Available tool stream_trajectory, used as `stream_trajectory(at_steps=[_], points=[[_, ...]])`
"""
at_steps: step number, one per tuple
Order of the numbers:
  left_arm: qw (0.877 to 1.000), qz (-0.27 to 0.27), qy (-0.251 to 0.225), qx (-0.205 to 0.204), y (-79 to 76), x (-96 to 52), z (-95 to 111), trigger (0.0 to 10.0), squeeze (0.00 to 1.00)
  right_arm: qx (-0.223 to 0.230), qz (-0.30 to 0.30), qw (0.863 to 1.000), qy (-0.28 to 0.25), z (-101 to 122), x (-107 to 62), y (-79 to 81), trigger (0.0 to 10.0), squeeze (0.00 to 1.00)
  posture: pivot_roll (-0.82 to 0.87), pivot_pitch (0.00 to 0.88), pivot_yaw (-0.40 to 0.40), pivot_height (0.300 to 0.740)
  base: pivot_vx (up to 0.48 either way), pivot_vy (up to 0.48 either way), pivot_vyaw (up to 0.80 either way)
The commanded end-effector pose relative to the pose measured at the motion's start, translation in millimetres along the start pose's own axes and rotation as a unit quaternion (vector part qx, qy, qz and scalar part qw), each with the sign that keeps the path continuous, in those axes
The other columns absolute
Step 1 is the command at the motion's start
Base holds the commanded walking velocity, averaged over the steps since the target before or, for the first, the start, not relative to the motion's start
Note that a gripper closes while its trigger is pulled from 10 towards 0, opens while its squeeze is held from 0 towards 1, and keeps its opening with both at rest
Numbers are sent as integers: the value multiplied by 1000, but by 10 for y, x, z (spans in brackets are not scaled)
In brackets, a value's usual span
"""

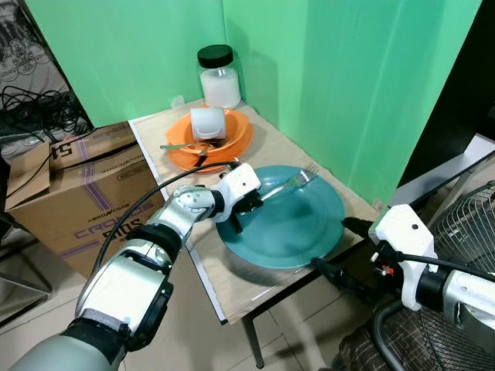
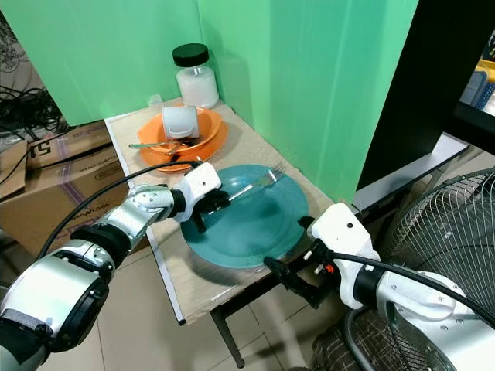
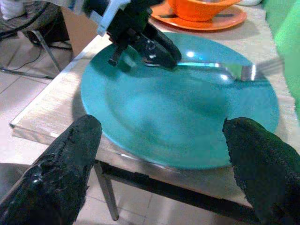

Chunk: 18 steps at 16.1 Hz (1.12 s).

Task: Setting the table

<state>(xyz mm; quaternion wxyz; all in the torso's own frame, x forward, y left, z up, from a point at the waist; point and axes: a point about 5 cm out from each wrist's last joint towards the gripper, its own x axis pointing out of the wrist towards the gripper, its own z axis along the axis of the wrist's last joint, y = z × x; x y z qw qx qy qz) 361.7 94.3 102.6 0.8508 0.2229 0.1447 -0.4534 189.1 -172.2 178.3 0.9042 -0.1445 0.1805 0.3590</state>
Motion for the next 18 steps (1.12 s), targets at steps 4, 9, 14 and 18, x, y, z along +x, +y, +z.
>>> stream_trajectory(at_steps=[4,9,14,18], points=[[984,45,-171,-5,213,-174,389,0,0,2,-36,995,-91,177,38,-39,10000,0,-151,0,136,740,0,0,0],[929,215,-299,-38,205,-638,579,10000,0,63,-76,981,-165,210,146,129,10000,0,-123,0,136,740,0,0,0],[894,347,-269,-87,-275,-1136,337,10000,0,87,-102,970,-204,282,332,218,10000,0,-51,0,81,740,0,0,0],[884,413,-193,-105,-495,-1407,99,10000,0,88,-122,969,-196,242,504,166,10000,0,2,0,26,740,0,0,0]])
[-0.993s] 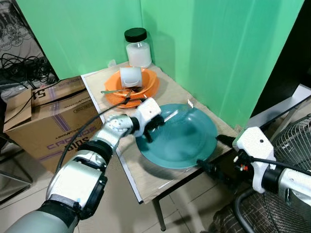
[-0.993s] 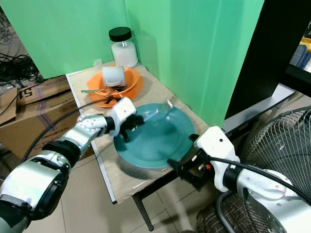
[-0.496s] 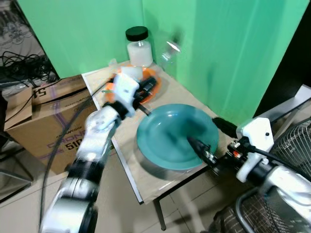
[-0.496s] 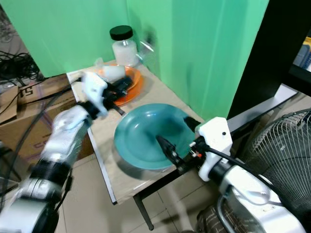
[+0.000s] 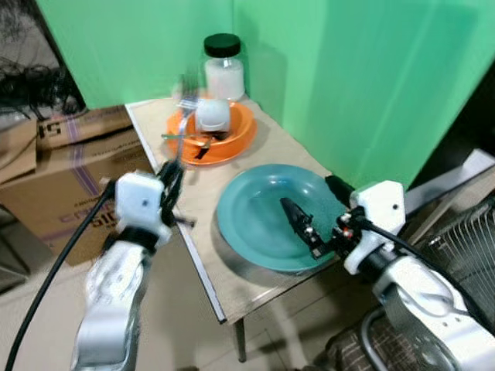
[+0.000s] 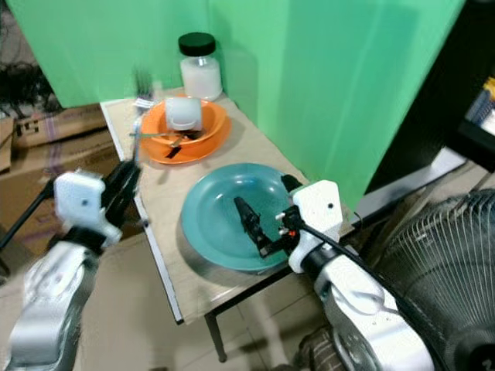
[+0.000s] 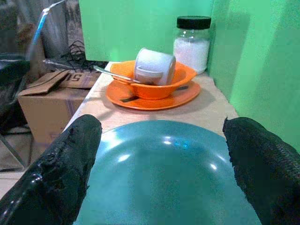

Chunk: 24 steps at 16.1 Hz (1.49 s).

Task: Setting the table

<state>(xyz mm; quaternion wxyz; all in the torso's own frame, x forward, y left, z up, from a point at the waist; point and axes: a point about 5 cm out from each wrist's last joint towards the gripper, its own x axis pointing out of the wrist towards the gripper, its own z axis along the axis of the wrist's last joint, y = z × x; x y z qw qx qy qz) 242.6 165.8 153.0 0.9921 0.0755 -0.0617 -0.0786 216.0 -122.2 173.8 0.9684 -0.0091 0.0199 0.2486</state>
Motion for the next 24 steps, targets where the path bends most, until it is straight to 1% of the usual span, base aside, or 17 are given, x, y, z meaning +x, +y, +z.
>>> stream_trajectory(at_steps=[1,5,12,15,24], points=[[1000,6,-9,6,-18,-30,111,10000,0,-4,3,1000,-7,12,38,12,10000,0,28,0,5,740,0,255,0],[1000,5,4,10,-52,-89,137,10000,0,-5,7,1000,-11,0,90,15,10000,0,36,0,1,740,0,373,0],[1000,0,23,9,-85,-90,150,10000,0,-6,0,1000,-14,-14,87,8,10000,0,23,0,14,740,0,423,0],[999,7,34,14,-47,-85,129,10000,0,-1,-13,1000,-13,-26,91,-31,10000,0,25,0,9,740,0,436,0],[999,7,45,10,-65,-88,103,10000,0,-5,-8,1000,-9,-23,103,-41,10000,0,20,0,3,740,0,435,0]])
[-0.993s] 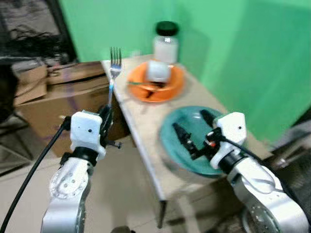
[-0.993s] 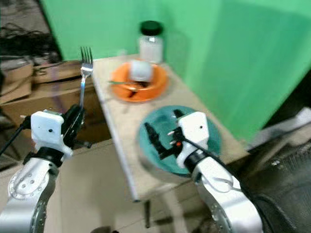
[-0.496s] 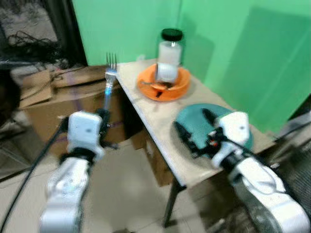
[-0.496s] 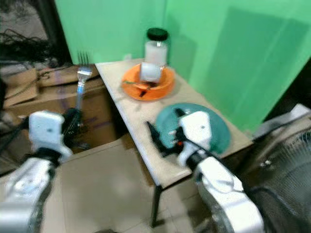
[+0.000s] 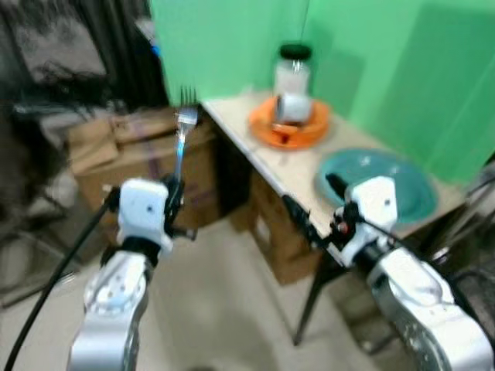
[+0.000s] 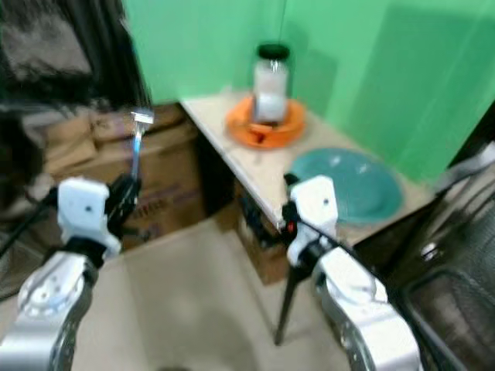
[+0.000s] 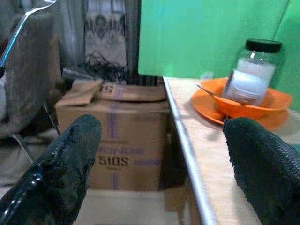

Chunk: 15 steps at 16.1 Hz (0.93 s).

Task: Setting the table

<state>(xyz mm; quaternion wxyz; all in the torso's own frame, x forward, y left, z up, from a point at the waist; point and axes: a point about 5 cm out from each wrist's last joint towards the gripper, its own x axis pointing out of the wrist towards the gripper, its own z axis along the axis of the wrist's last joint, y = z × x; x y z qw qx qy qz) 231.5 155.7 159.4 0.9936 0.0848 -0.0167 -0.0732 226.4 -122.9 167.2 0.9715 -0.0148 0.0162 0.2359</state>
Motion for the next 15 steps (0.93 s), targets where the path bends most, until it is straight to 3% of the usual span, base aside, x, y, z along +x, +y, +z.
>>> stream_trajectory(at_steps=[1,4,7,9,15], points=[[1000,4,1,1,38,-11,3,10000,0,-1,6,1000,-4,31,14,18,10000,0,21,0,2,740,0,431,-444],[1000,2,5,-14,17,-31,-15,10000,0,-3,4,1000,3,14,13,5,10000,0,21,0,-4,740,0,126,-800],[998,-27,42,-31,-100,-40,-116,10000,0,-14,-11,1000,19,-21,27,-67,10000,0,19,0,-19,740,0,0,-800],[997,-40,60,-19,-127,-54,-171,10000,0,-22,-9,999,23,-24,34,-83,10000,0,15,0,-25,740,0,0,-800],[997,-42,55,-22,-182,-40,-146,10000,0,-4,-19,1000,20,-7,50,-134,10000,0,7,0,-39,740,0,0,-800]])
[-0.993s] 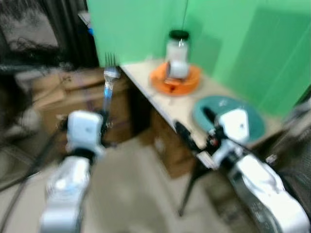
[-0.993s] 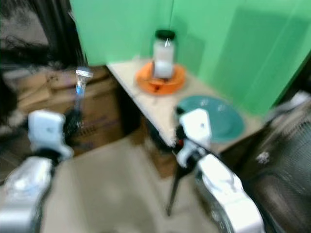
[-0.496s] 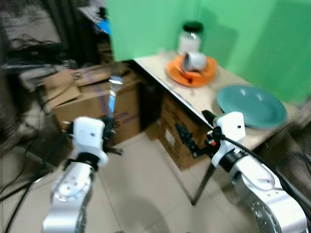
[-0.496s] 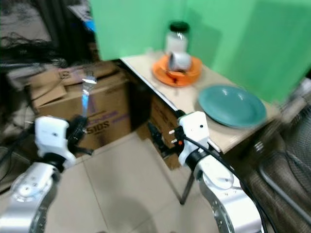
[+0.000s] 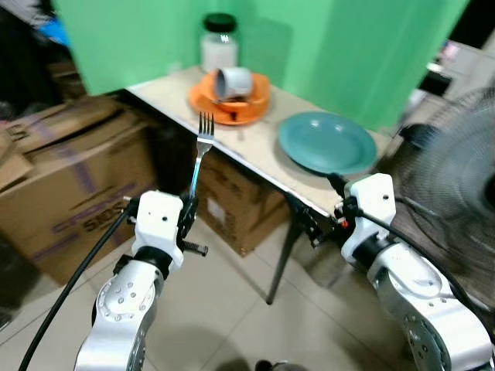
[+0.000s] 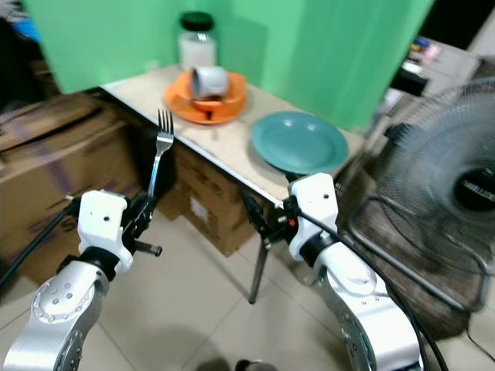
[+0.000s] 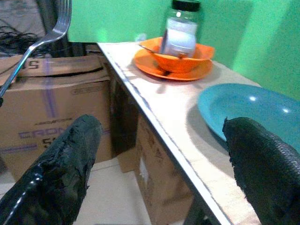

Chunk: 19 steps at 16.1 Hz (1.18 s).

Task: Setting the table

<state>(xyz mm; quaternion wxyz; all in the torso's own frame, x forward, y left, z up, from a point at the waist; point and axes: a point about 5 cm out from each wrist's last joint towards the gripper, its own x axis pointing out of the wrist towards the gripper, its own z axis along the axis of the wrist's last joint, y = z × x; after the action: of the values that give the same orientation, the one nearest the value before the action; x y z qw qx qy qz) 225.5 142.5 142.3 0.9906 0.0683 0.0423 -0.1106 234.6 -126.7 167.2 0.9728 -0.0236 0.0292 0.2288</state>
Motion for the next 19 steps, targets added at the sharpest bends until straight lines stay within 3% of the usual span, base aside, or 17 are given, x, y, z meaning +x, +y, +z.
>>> stream_trajectory(at_steps=[1,5,6,9,12,14,15,17,18,19], points=[[1000,-3,-6,-5,-30,4,17,10000,0,2,-18,1000,4,-2,-12,-75,10000,0,4,0,-38,740,0,0,-800],[1000,17,2,-15,-7,1,-25,10000,0,10,-29,1000,0,7,-26,-100,10000,0,-2,0,-37,740,0,0,-800],[998,45,19,-30,28,8,-63,10000,0,11,-33,999,7,-16,-44,-104,10000,0,-5,0,-35,740,0,0,-800],[994,101,41,7,116,77,-99,10000,0,19,-70,997,28,-118,-115,-180,10000,0,6,0,-43,740,0,0,-800],[993,112,28,13,89,109,-108,10000,0,4,-129,991,34,-141,-127,-318,10000,0,-9,0,-17,740,0,0,-800],[995,95,3,-15,51,143,-42,10000,0,-1,-208,978,-8,-38,-160,-444,10000,0,-17,0,-8,740,0,0,-800],[995,98,-24,-20,96,200,42,10000,0,27,-214,975,-50,44,-138,-449,10000,0,-16,0,1,740,0,0,-800],[994,94,-48,-35,120,254,98,10000,0,37,-225,972,-56,52,-112,-463,10000,0,-16,0,-3,740,0,0,-800],[992,105,-60,-27,143,268,111,10000,0,42,-223,972,-56,39,-89,-460,10000,0,-19,0,-2,740,0,0,-800],[988,135,-72,-7,170,269,167,10000,0,76,-211,972,-64,50,-62,-430,10000,0,-20,0,-4,740,0,0,-800]])
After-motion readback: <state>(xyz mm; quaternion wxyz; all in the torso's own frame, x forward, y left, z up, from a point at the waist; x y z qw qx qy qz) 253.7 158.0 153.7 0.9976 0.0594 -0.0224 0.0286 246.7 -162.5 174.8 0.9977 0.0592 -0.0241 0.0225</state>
